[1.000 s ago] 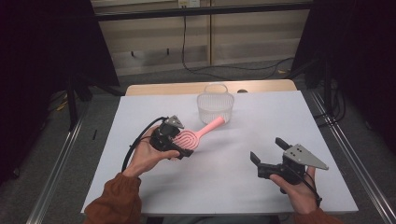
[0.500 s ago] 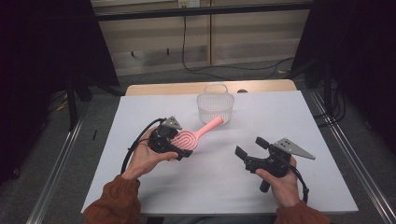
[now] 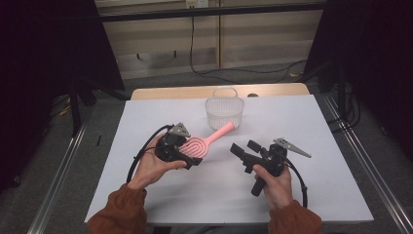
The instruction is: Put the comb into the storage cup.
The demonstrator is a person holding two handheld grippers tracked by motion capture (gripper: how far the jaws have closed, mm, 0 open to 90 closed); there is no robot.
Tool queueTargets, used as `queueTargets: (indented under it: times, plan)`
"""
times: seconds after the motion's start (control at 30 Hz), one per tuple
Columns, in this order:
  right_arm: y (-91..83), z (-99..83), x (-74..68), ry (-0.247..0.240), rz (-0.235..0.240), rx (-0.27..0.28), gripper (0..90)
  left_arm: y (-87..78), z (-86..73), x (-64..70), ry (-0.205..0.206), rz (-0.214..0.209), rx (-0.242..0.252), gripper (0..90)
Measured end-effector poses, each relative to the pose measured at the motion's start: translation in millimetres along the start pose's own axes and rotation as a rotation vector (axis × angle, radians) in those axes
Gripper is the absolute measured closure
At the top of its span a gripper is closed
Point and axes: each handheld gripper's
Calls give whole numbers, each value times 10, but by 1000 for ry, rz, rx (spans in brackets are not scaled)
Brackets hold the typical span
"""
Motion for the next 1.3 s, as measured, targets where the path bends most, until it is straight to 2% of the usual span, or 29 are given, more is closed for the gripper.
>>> queueTargets:
  times: [0.17,0.4,0.47,0.8,1.03,1.1,1.17,1.23,1.3]
  plan:
    - [107,-19,-11,65,17,-11,78,6,5,14,-10,2,11,217]
    - [262,-35,-18,167,47,-5,139,1,14,18,7,-1,8,218]
    - [294,-42,-27,175,50,-5,152,1,14,21,-8,-1,17,218]
    - [497,-122,-8,261,46,3,262,-14,18,11,-6,6,27,219]
    - [573,-155,19,285,22,7,316,-17,17,-1,-5,3,19,220]
    - [571,-154,24,261,19,9,330,-19,14,-8,-6,1,18,220]
    - [550,-144,23,187,9,17,336,-18,15,-8,-14,4,17,220]
    - [532,-129,17,61,-11,3,334,-19,15,-8,-16,7,21,220]
    - [519,-123,-5,-133,-46,-11,311,-11,16,-7,-12,3,20,221]
Point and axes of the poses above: each handheld gripper's, and its own axes: y roughly forward along the jaws, z roughly out of its top, x roughly to its right, and after that the axes turned 12 degrees about y, right-handed
